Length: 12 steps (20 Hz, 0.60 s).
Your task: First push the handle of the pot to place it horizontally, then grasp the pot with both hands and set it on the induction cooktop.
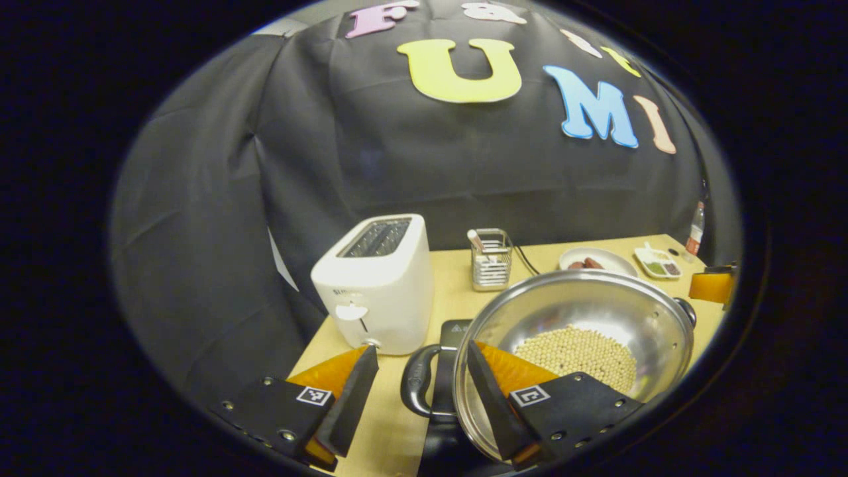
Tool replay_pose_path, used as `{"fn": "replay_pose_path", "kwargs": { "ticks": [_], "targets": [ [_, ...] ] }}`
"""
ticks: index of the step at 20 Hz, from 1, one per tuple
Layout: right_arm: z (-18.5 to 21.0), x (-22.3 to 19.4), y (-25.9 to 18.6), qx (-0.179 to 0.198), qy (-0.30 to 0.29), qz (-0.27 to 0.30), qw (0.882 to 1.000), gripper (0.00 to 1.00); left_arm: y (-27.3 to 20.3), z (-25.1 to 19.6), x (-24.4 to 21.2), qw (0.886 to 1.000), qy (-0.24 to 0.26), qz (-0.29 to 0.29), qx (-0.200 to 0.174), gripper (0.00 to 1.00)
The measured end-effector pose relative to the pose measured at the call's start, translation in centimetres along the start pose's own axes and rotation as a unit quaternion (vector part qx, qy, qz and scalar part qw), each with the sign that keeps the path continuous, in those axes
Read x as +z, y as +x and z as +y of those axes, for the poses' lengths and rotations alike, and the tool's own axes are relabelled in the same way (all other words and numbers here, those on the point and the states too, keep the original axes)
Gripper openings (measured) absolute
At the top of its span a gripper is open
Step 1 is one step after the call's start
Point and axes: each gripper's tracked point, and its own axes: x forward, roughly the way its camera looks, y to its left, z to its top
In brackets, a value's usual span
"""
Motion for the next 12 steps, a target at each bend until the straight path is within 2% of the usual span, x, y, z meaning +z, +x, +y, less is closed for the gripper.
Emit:
{"fn": "replay_pose_path", "kwargs": {
  "ticks": [1, 3, 5, 6, 8, 12],
  "targets": [
    [-0.8, 0.9, -0.7, -0.002, -0.001, -0.015, 1.0, 0.98, -1.3, -0.6, 1.2, 1.0, -0.005, -0.019, 0.001, 0.82],
    [-2.5, 2.6, -2.5, -0.005, 0.0, -0.044, 0.999, 0.98, -4.0, -1.8, 3.7, 0.998, -0.012, -0.054, 0.005, 0.8],
    [-4.4, 4.4, -4.6, -0.006, -0.005, -0.078, 0.997, 0.98, -6.8, -3.4, 6.1, 0.997, -0.017, -0.08, 0.008, 0.82],
    [-5.4, 5.3, -5.9, -0.004, -0.012, -0.095, 0.995, 0.98, -8.3, -4.6, 7.3, 0.995, -0.021, -0.093, 0.005, 0.8],
    [-8.1, 6.4, -8.3, -0.009, -0.029, -0.121, 0.992, 0.98, -11.0, -6.9, 8.9, 0.993, -0.025, -0.112, 0.004, 0.82],
    [-13.7, 7.9, -13.6, -0.021, -0.046, -0.169, 0.984, 0.98, -17.0, -12.7, 11.4, 0.989, -0.038, -0.144, -0.006, 0.8]
  ]
}}
